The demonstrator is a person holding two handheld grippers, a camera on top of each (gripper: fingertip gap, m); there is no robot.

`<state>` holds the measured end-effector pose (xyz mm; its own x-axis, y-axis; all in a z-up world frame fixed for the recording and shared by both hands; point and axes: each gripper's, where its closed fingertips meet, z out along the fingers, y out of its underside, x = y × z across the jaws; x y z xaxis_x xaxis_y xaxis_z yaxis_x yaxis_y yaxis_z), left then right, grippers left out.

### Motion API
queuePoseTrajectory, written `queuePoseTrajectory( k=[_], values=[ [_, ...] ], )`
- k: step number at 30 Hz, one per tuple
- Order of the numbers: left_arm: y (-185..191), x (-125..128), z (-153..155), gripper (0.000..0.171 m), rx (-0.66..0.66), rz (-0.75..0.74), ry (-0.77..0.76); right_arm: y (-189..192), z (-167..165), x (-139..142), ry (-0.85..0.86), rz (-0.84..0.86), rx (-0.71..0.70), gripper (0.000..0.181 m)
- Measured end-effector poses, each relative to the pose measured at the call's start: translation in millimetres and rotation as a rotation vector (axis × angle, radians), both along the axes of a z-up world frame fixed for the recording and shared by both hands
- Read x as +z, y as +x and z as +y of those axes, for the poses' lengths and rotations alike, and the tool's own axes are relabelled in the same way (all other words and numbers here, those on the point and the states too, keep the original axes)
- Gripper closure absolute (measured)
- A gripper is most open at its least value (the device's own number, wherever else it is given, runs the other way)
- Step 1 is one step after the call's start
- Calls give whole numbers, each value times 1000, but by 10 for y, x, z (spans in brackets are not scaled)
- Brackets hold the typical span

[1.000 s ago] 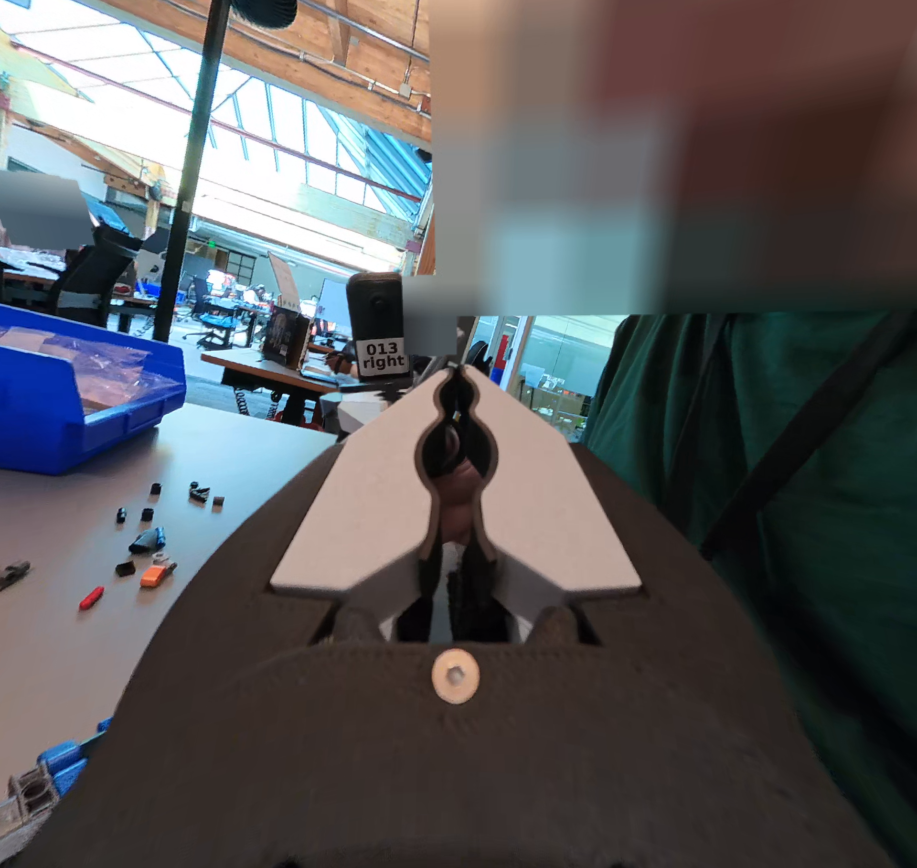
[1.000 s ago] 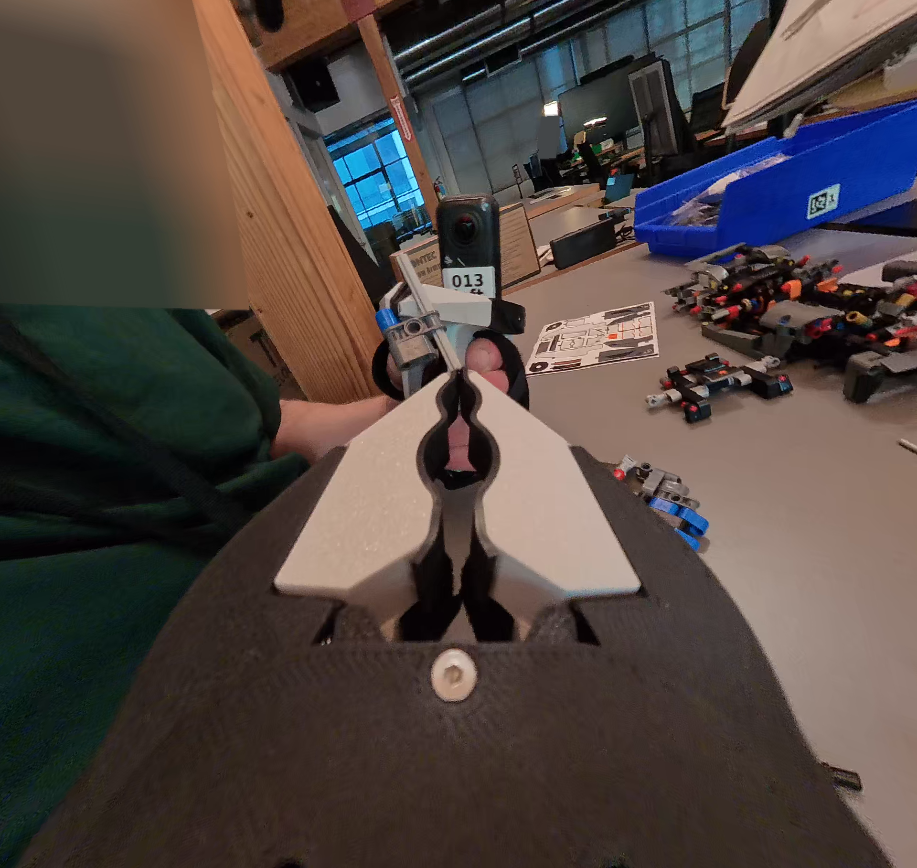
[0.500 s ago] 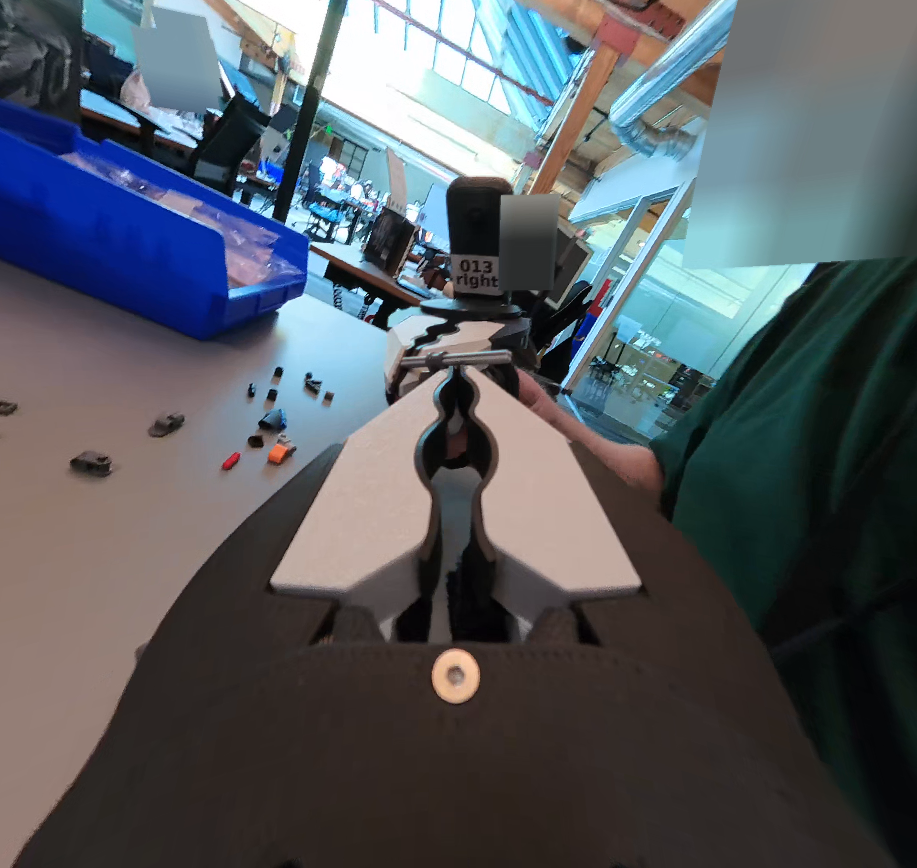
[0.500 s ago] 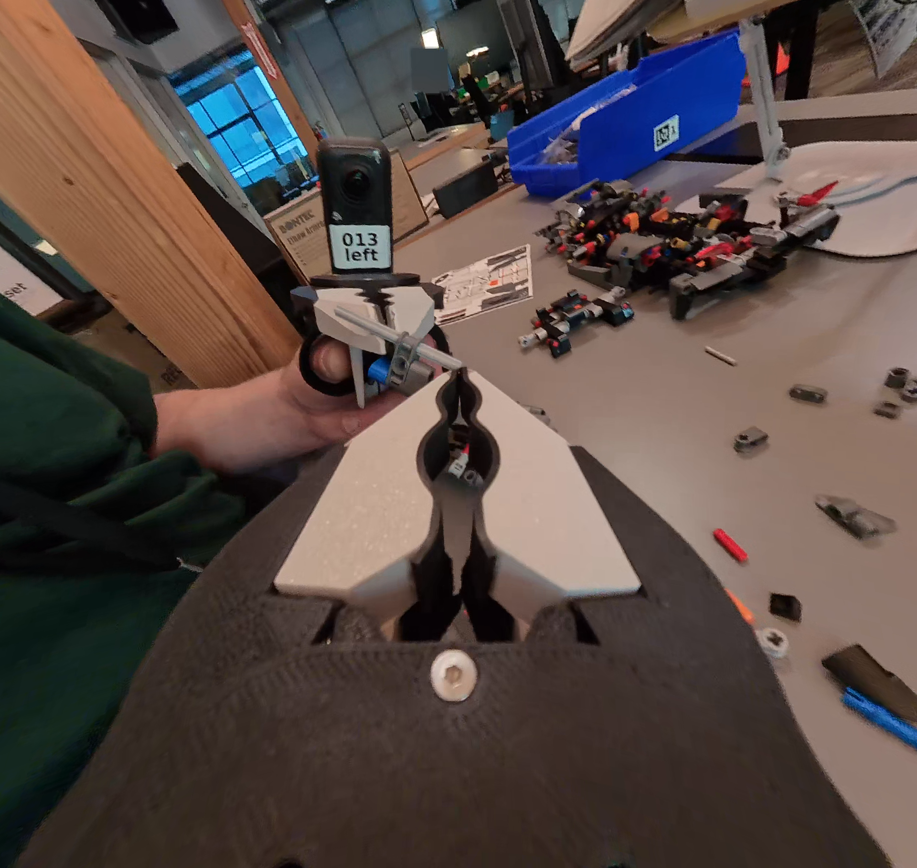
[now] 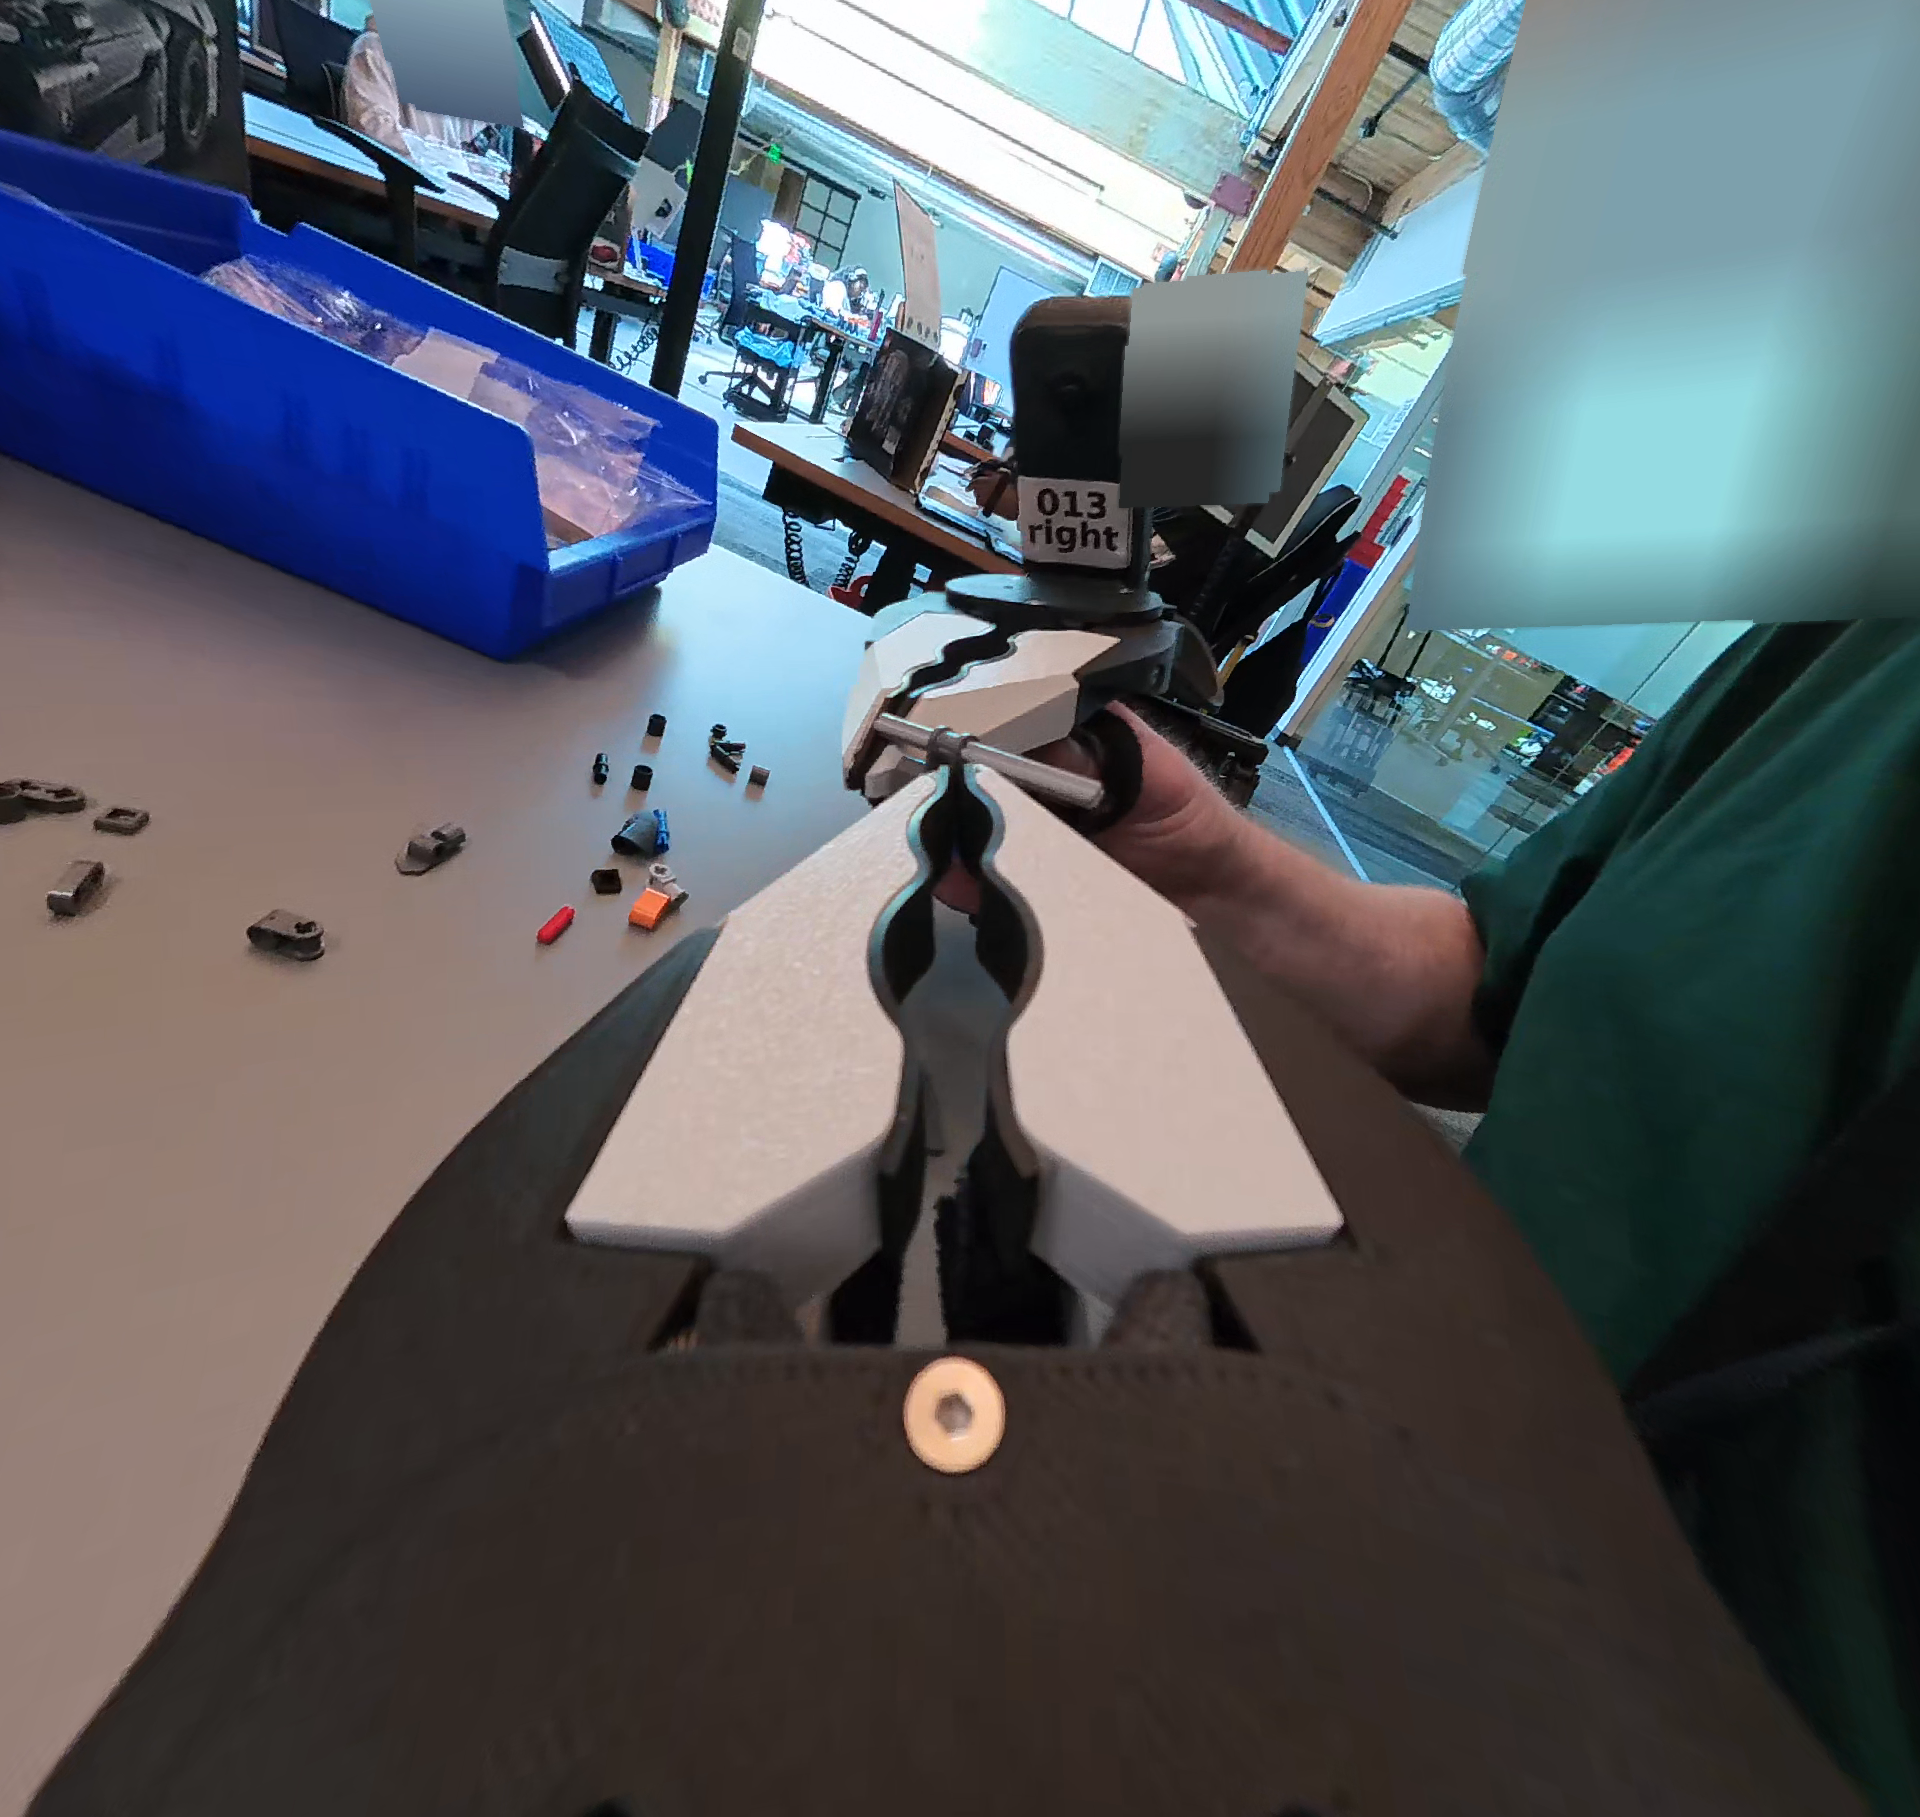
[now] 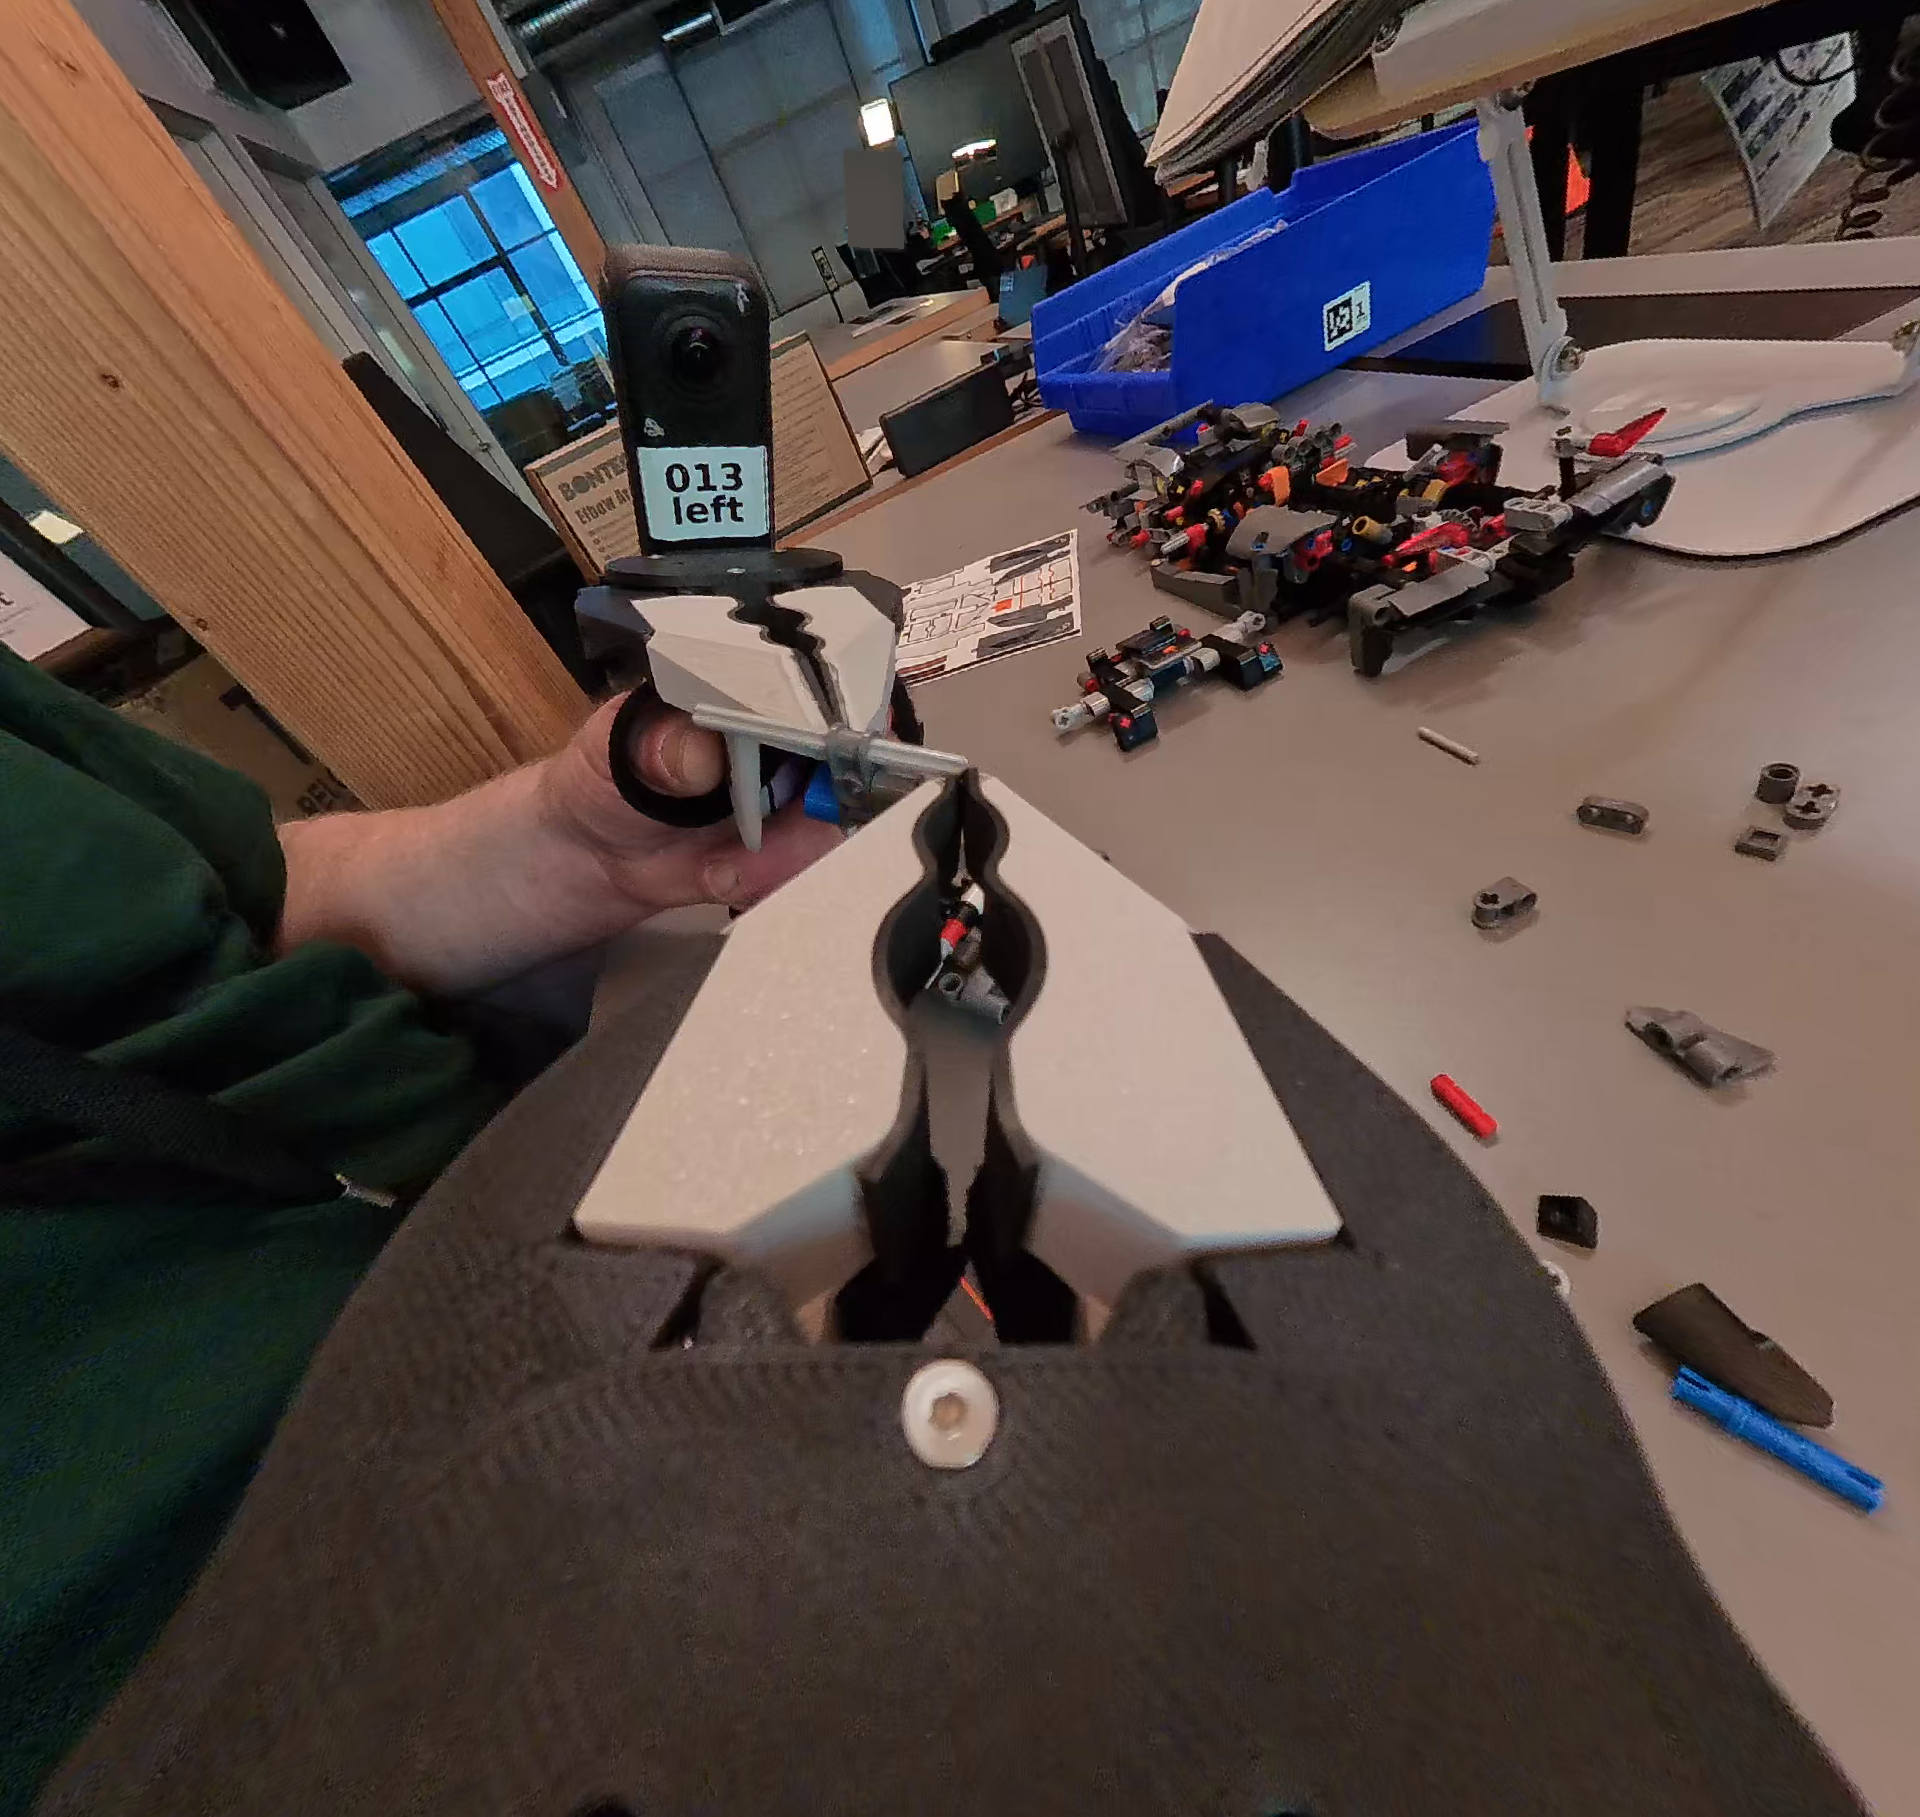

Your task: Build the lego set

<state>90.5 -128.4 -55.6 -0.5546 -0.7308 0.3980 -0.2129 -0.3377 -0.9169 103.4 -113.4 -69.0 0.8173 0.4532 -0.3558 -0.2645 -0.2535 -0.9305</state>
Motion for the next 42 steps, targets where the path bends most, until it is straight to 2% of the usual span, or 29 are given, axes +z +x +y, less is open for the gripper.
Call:
queuePoseTrajectory(
  k=[9,14,16,19,21,25,28,30,33,37,42],
  values=[
    [56,-29,-26,171,46,23,79,31,-22,-7,4,48,-19,181],
    [-16,-89,30,169,85,74,174,151,-140,-51,-47,-6,-20,181],
    [-87,-141,84,169,114,106,229,143,-208,-120,-89,-90,-4,181],
    [-202,-258,158,169,157,151,330,72,-273,-370,-208,-303,35,157],
    [-271,-316,182,169,174,169,370,-21,-280,-537,-258,-419,78,150],
    [-359,-395,208,168,194,188,396,-152,-187,-886,-360,-575,131,145],
    [-403,-430,230,168,205,197,421,-204,-139,-1097,-441,-615,166,160],
    [-426,-447,257,166,217,200,442,-224,-113,-1054,-438,-555,176,168],
    [-440,-450,262,163,226,189,469,-180,-108,-978,-423,-493,160,169],
    [-400,-471,190,155,219,150,588,-277,-153,-630,-325,-181,227,168],
    [-302,-404,-14,150,181,61,802,-344,-293,-255,-230,177,394,169]
  ],
)
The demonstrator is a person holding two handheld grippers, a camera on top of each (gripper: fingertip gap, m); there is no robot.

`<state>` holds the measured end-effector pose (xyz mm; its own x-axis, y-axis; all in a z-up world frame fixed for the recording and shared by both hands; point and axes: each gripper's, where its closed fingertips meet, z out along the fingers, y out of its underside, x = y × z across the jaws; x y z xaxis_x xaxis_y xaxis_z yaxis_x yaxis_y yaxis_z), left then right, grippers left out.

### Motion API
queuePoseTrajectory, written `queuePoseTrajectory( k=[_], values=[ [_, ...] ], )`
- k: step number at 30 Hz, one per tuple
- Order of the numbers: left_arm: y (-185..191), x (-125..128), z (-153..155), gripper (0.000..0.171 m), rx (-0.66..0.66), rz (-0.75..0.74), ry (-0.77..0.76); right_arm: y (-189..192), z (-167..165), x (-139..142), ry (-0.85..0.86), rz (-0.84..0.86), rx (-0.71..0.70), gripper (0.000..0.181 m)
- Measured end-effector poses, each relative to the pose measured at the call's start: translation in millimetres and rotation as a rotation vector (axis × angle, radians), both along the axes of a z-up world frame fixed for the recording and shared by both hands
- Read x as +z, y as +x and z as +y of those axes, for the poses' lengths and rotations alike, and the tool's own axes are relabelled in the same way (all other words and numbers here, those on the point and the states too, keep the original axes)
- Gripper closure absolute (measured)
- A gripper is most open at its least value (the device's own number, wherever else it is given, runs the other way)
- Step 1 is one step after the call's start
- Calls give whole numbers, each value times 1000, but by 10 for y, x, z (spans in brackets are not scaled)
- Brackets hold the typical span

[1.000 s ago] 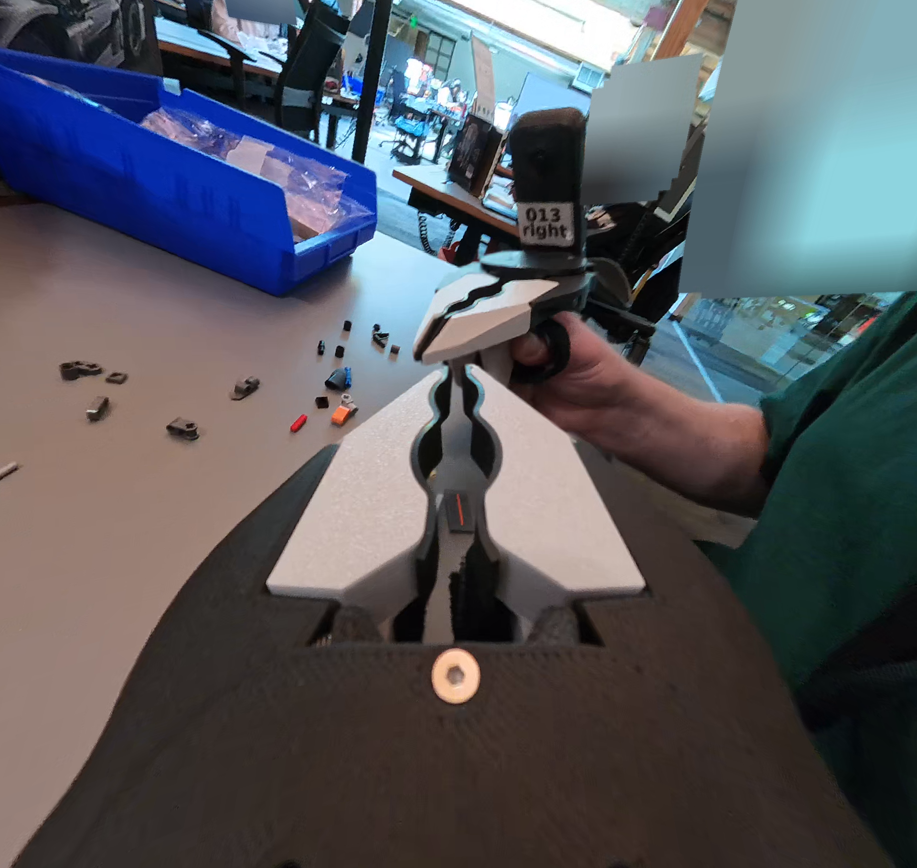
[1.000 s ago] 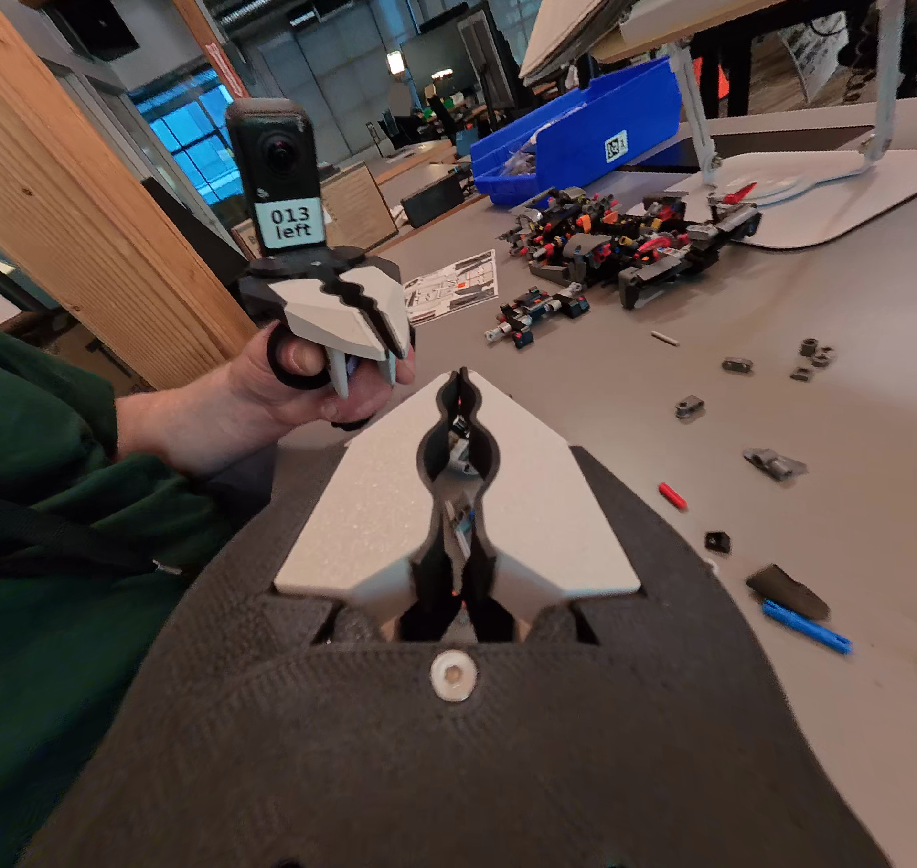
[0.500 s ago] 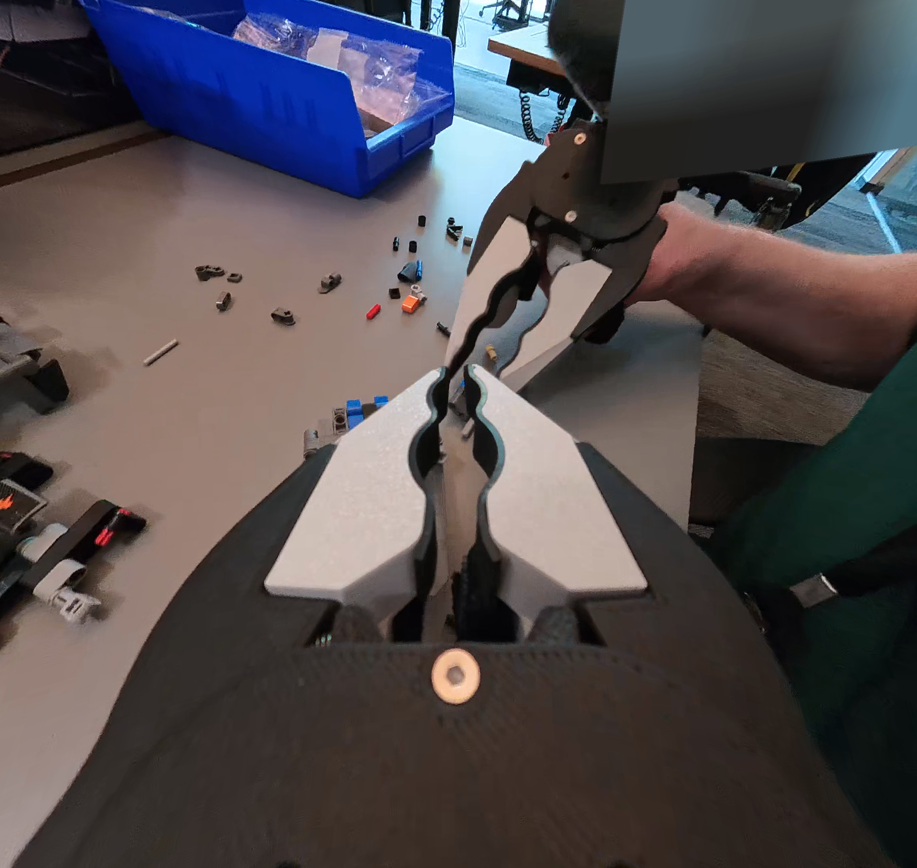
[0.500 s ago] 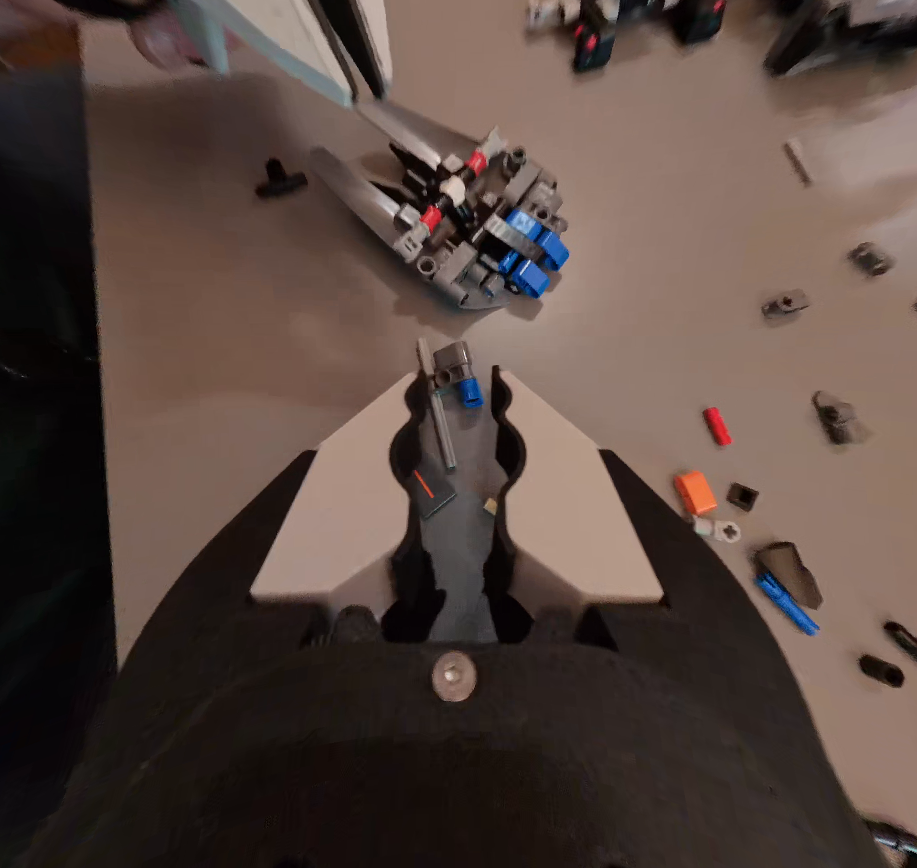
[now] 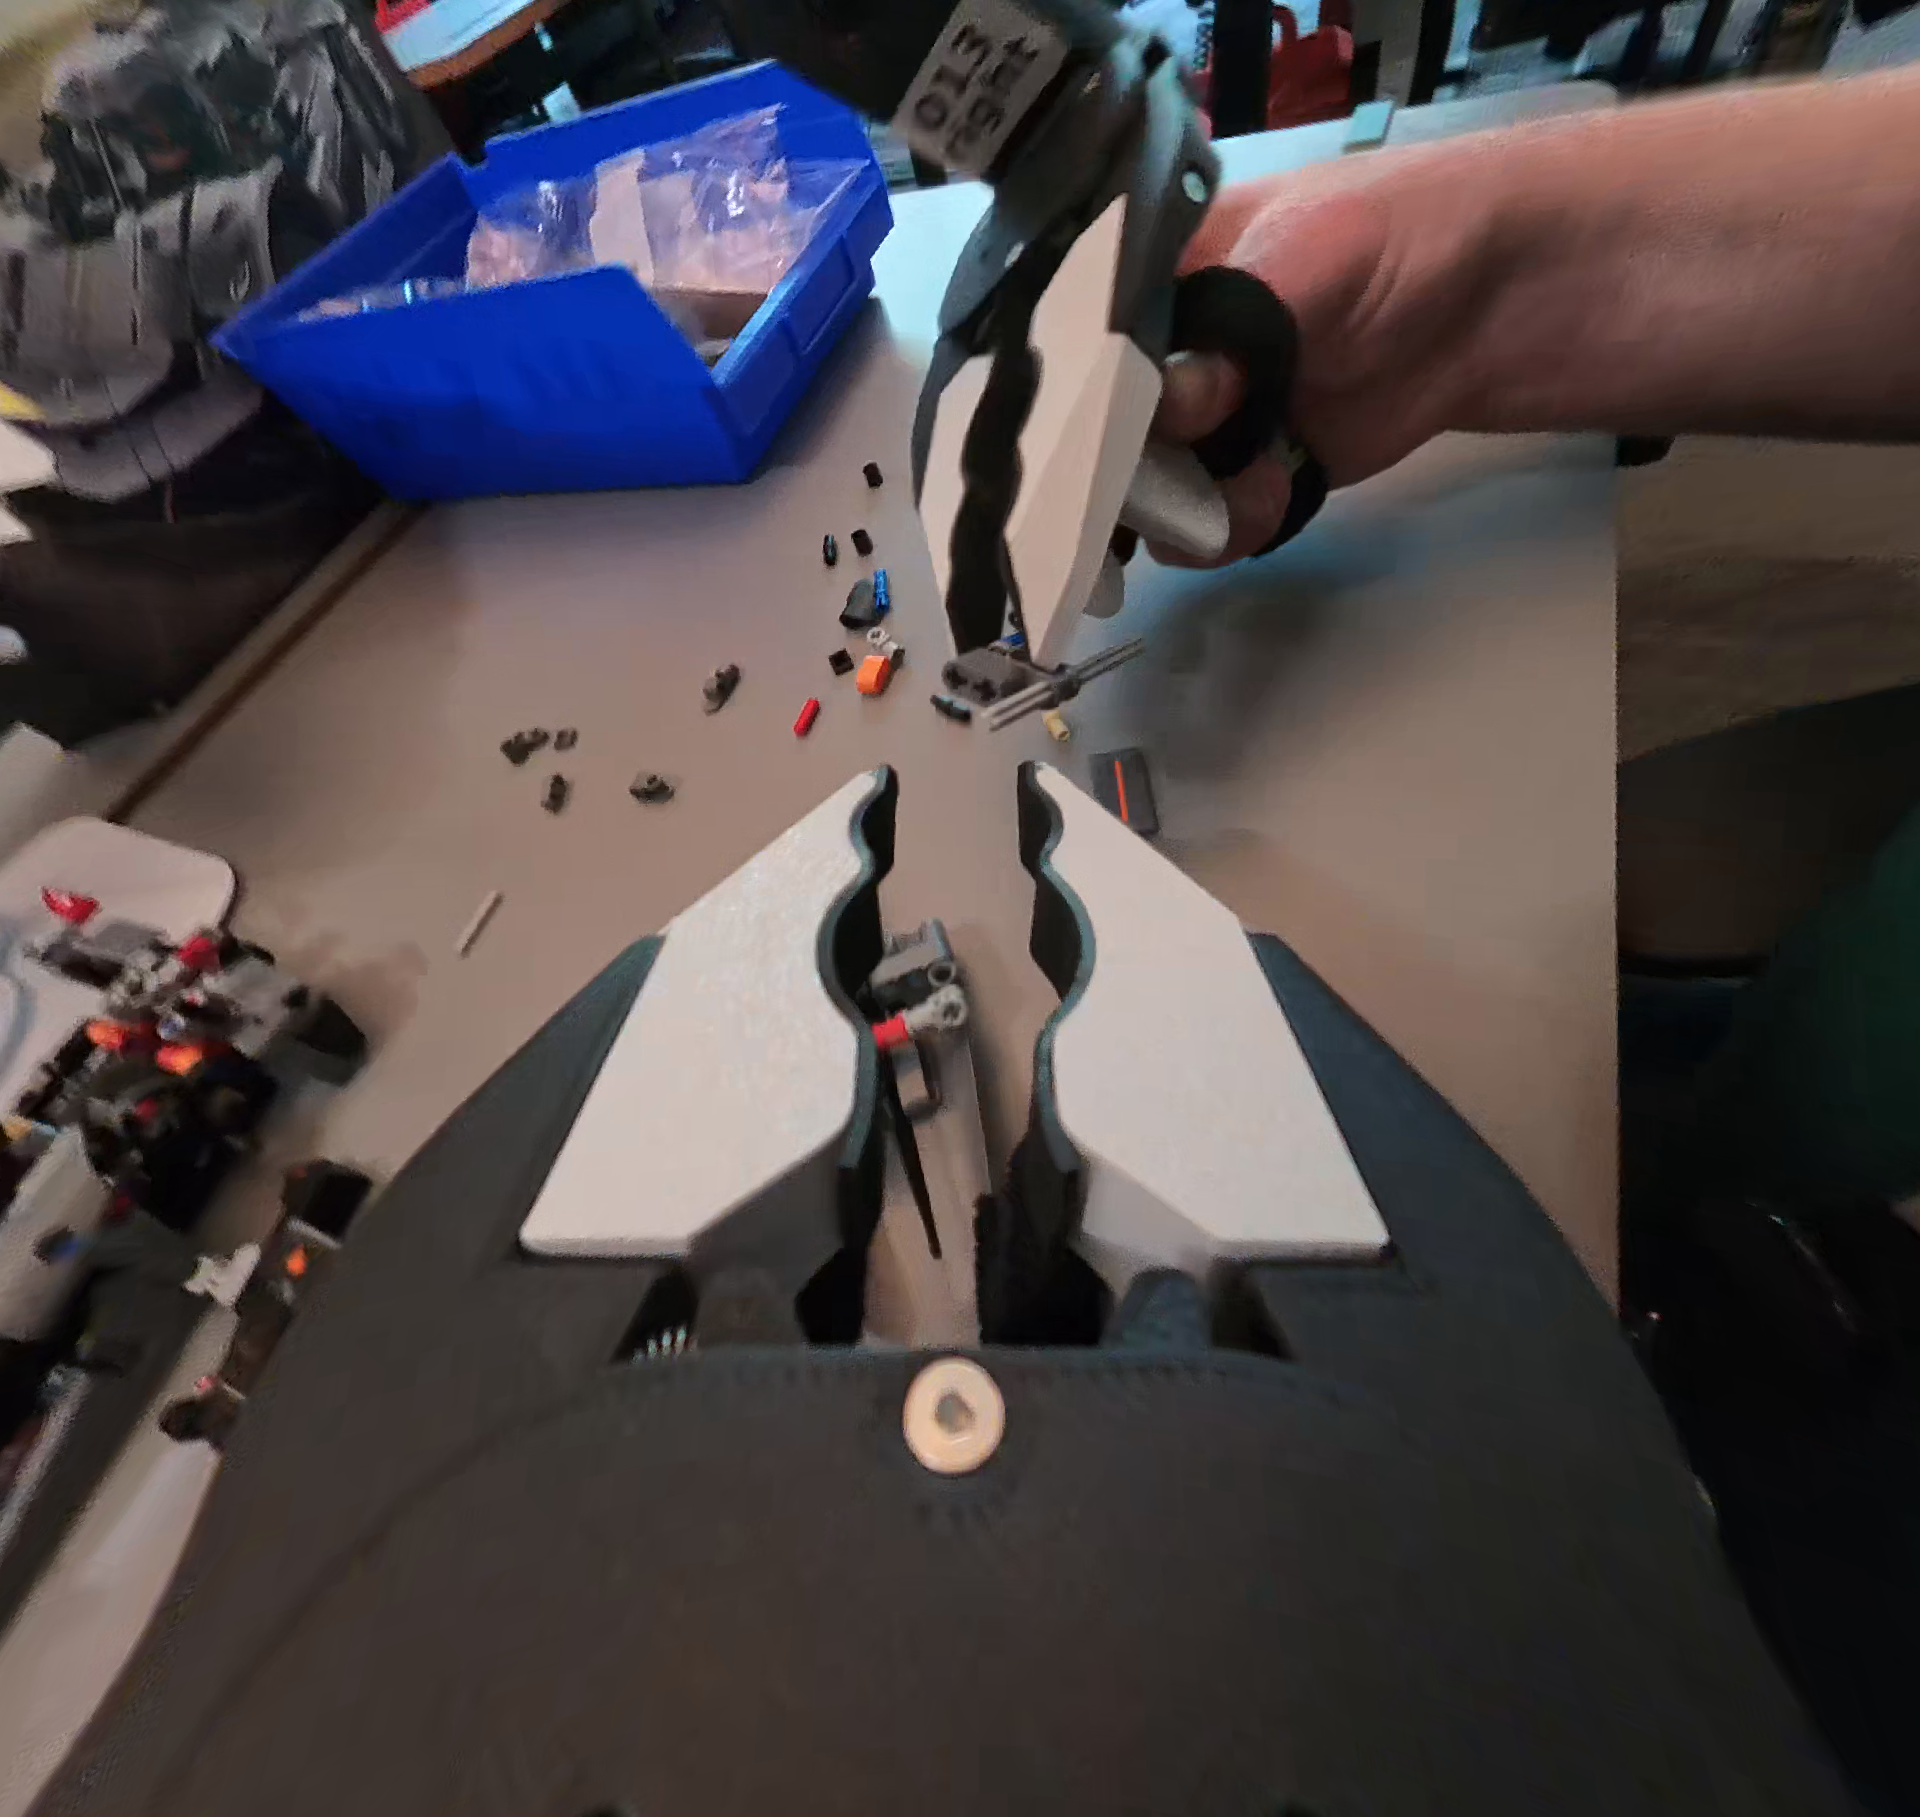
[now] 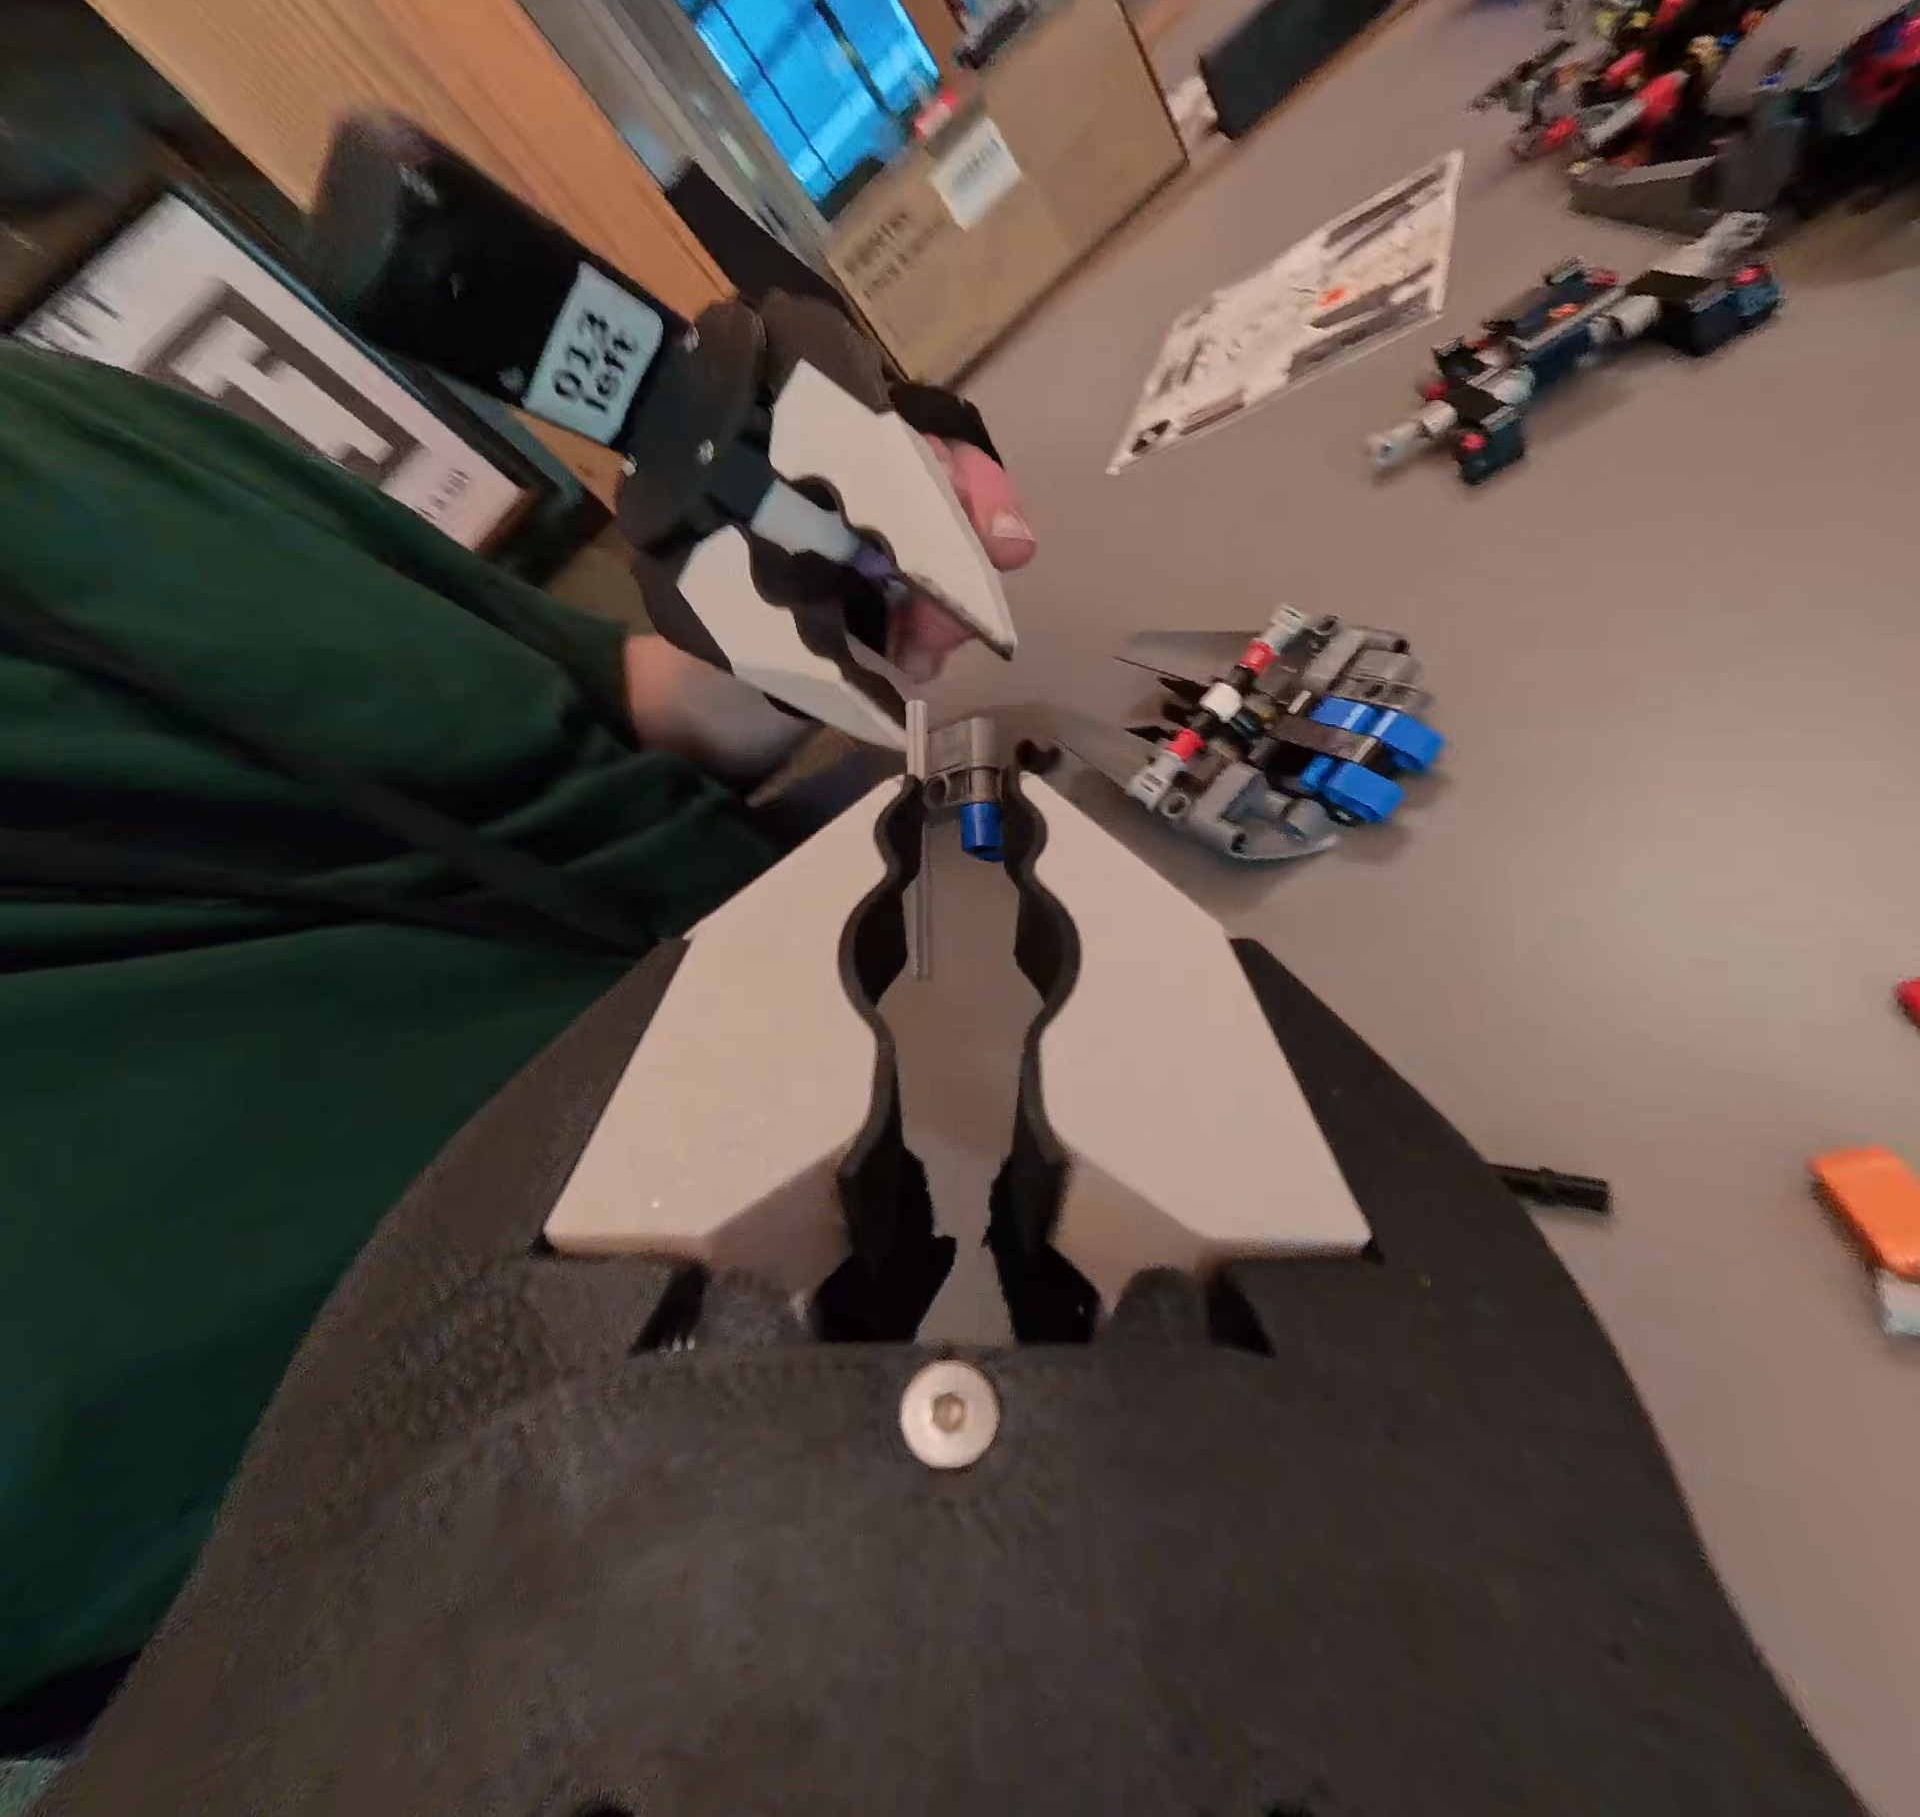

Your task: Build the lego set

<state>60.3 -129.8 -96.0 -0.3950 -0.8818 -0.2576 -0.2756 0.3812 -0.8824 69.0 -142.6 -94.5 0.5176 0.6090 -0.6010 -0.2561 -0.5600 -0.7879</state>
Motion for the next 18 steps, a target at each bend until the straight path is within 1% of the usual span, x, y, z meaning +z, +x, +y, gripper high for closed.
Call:
queuePoseTrajectory(
  k=[2,4,7,9,11,13,15,16,17,18],
  values=[
    [40,44,-89,151,-30,-18,60,-21,-22,18,2,45,27,169],
    [55,24,-173,153,-71,-3,117,-42,-30,22,2,63,44,169],
    [51,6,-204,164,-95,1,175,-38,-49,27,-7,71,64,169],
    [28,-17,-218,166,-107,7,197,-51,-57,17,-26,67,80,169],
    [15,-53,-210,168,-97,19,219,-44,-20,25,-23,52,62,168],
    [22,-28,-194,170,-65,-7,205,-14,34,81,6,41,23,167],
    [47,23,-131,170,-1,-30,141,77,105,119,30,7,-62,158],
    [56,61,-97,170,30,-58,121,138,126,139,43,-13,-113,156],
    [62,81,-68,170,58,-79,117,191,141,154,50,-37,-165,153],
    [69,98,-45,169,85,-101,129,201,134,176,54,-43,-192,155]
  ],
)
